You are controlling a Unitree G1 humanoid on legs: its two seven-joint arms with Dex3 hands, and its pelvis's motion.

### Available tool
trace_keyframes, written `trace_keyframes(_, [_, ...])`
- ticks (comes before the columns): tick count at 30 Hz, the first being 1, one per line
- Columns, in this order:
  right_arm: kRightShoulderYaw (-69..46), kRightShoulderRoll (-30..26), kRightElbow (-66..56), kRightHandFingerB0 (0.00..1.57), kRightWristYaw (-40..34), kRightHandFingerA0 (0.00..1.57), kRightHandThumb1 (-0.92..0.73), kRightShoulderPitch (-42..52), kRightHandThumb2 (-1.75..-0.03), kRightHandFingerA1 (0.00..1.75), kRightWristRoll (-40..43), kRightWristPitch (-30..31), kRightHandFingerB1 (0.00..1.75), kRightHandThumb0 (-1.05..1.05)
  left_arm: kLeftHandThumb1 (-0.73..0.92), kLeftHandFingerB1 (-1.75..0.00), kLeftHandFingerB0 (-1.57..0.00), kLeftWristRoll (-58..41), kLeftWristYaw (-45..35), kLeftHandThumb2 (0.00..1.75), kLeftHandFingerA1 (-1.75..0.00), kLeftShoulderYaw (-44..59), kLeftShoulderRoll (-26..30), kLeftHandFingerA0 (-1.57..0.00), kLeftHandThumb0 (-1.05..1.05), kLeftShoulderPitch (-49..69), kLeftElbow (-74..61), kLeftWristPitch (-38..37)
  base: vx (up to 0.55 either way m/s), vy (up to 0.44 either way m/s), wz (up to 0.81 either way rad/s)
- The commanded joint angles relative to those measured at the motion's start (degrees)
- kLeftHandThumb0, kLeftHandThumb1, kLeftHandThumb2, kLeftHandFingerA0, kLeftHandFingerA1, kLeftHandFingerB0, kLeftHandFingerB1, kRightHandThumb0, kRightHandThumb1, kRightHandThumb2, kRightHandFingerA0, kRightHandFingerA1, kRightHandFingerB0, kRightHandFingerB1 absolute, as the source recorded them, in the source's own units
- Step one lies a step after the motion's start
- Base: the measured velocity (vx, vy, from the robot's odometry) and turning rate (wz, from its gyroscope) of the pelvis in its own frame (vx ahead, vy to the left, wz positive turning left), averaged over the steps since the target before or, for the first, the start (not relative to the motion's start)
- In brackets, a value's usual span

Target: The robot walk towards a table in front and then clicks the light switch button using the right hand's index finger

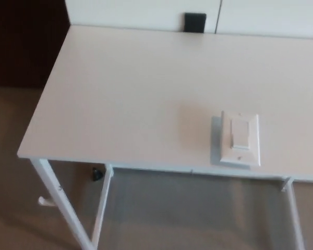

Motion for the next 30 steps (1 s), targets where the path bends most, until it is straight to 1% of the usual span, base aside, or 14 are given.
trace_keyframes(1, [-0.19, -0.34, 0.52, 0.38, -0.26, 0.51, -0.54, -0.38, -0.56, 0.54, -0.07, 0.35, 0.41, -0.15, 0.62, -0.34, -0.31, 1.50, 0.88, 0.58, -0.38, -0.36, 0.27, -0.41, -0.08, 0.16, 0.08, -1.67, 0.06, -0.153, -0.08])
trace_keyframes(3, [-0.32, -0.36, 0.25, 0.35, 0.39, 0.47, -0.50, 0.00, -0.60, 0.55, 0.61, 0.30, 0.45, -0.20, 0.62, -0.34, -0.31, 1.90, 0.71, 0.58, -0.38, -0.86, 0.23, -0.40, -0.08, 0.68, -0.53, -2.39, 0.01, -0.052, 0.00])
trace_keyframes(5, [0.07, -0.21, 0.49, 0.37, 0.17, 0.51, -0.55, -0.52, -0.56, 0.53, 0.15, 0.17, 0.41, -0.16, 0.61, -0.35, -0.32, 2.54, 0.47, 0.58, -0.39, -1.12, 0.46, -0.42, -0.12, 1.39, -0.38, -4.50, 0.00, -0.001, -0.05])
trace_keyframes(9, [-0.14, -0.41, -0.13, 0.37, 0.26, 0.50, -0.55, -0.84, -0.56, 0.54, 0.46, 0.54, 0.41, -0.16, 0.61, -0.34, -0.30, 2.45, 0.84, 0.58, -0.38, -2.13, -0.13, -0.40, -0.11, 1.56, -2.25, -2.61, -0.01, 0.073, -0.09])
trace_keyframes(10, [-0.24, -0.47, -0.27, 0.35, 0.29, 0.48, -0.49, -0.87, -0.60, 0.56, 0.55, 0.63, 0.45, -0.21, 0.61, -0.34, -0.30, 2.41, 0.90, 0.58, -0.38, -2.29, -0.18, -0.40, -0.11, 1.50, -2.41, -2.38, 0.03, 0.124, -0.01])
trace_keyframes(11, [0.00, -0.82, -0.83, 0.37, 0.07, 0.51, -0.55, -0.50, -0.56, 0.51, -0.17, 0.72, 0.40, -0.18, 0.61, -0.34, -0.30, 2.63, 0.93, 0.58, -0.39, -2.48, -0.22, -0.40, -0.11, 1.43, -2.14, -2.92, 0.02, 0.153, 0.02])
trace_keyframes(15, [0.20, -0.93, -1.50, 0.36, 0.23, 0.51, -0.56, -0.31, -0.56, 0.50, -0.15, 1.09, 0.39, -0.18, 0.61, -0.35, -0.30, 2.39, 0.80, 0.57, -0.39, -2.44, -0.02, -0.39, -0.10, 1.00, -1.78, -3.43, 0.02, 0.177, 0.06])
trace_keyframes(18, [0.58, -0.57, -2.49, 0.38, 0.09, 0.51, -0.56, -0.48, -0.56, 0.50, -0.18, 2.24, 0.39, -0.17, 0.60, -0.36, -0.30, 1.97, 0.69, 0.59, -0.40, -2.12, 0.15, -0.38, -0.14, 0.91, -1.92, -3.07, 0.03, 0.002, 0.06])
trace_keyframes(19, [0.67, -0.45, -2.81, 0.36, -0.04, 0.49, -0.49, -0.60, -0.62, 0.53, -0.26, 2.54, 0.44, -0.23, 0.61, -0.34, -0.31, 2.17, 1.07, 0.58, -0.38, -2.07, 0.14, -0.40, -0.11, 0.73, -2.09, -2.59, 0.08, -0.041, 0.07])
trace_keyframes(22, [1.08, -0.55, -3.28, 0.36, -0.36, 0.50, -0.49, -0.43, -0.62, 0.53, -0.92, 2.62, 0.44, -0.24, 0.62, -0.34, -0.30, 2.85, 1.34, 0.58, -0.38, -2.36, 0.12, -0.39, -0.10, 1.02, -2.35, -2.85, 0.03, -0.045, 0.12])
trace_keyframes(25, [1.09, -0.93, -3.46, 0.36, 0.09, 0.48, -0.49, 1.71, -0.62, 0.54, -0.79, 0.97, 0.44, -0.24, 0.61, -0.35, -0.31, 3.19, 1.18, 0.59, -0.39, -2.69, 0.05, -0.39, -0.12, 2.33, -1.93, -3.47, 0.06, -0.091, 0.07])
trace_keyframes(26, [0.95, -1.04, -3.34, 0.37, 0.19, 0.52, -0.56, 1.27, -0.56, 0.50, -0.68, 1.32, 0.40, -0.19, 0.61, -0.35, -0.30, 3.00, 0.96, 0.59, -0.39, -2.71, 0.06, -0.38, -0.13, 1.87, -1.31, -4.06, 0.05, -0.084, 0.06])
trace_keyframes(28, [0.71, -0.62, -3.71, 0.36, 0.15, 0.51, -0.57, 0.30, -0.56, 0.51, -0.10, 2.53, 0.40, -0.16, 0.61, -0.35, -0.30, 2.84, 0.65, 0.58, -0.40, -2.50, 0.47, -0.41, -0.13, 0.54, 0.06, -5.58, 0.02, -0.041, 0.01])
trace_keyframes(30, [0.76, -0.67, -2.83, 0.37, 0.38, 0.51, -0.56, 0.49, -0.56, 0.52, -0.07, 1.53, 0.41, -0.17, 0.61, -0.34, -0.31, 3.08, 0.90, 0.58, -0.38, -2.55, 0.68, -0.41, -0.13, 1.45, -1.06, -4.04, 0.00, 0.000, 0.00])
